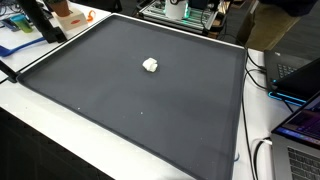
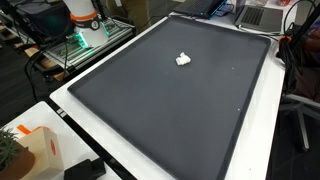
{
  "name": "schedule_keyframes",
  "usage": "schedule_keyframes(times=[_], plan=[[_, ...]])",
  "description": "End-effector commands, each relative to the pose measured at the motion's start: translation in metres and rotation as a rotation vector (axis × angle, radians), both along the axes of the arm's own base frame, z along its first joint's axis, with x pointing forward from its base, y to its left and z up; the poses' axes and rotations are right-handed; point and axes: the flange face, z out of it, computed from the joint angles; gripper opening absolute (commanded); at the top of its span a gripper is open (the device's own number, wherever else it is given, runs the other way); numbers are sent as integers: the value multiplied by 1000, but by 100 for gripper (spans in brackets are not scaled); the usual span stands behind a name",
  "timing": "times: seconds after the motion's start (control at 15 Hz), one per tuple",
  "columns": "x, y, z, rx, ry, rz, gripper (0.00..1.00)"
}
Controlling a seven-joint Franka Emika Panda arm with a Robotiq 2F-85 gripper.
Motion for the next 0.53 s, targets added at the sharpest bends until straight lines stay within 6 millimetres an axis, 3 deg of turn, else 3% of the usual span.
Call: schedule_keyframes(times=[0.0, 0.13, 0.2, 0.47], plan=[[2, -22, -13, -138, -58, -91, 74], [-1, -38, -30, -262, -94, -70, 88], [-1, -36, -39, -308, -114, -24, 97], [-12, -35, -77, -474, -178, 121, 100]])
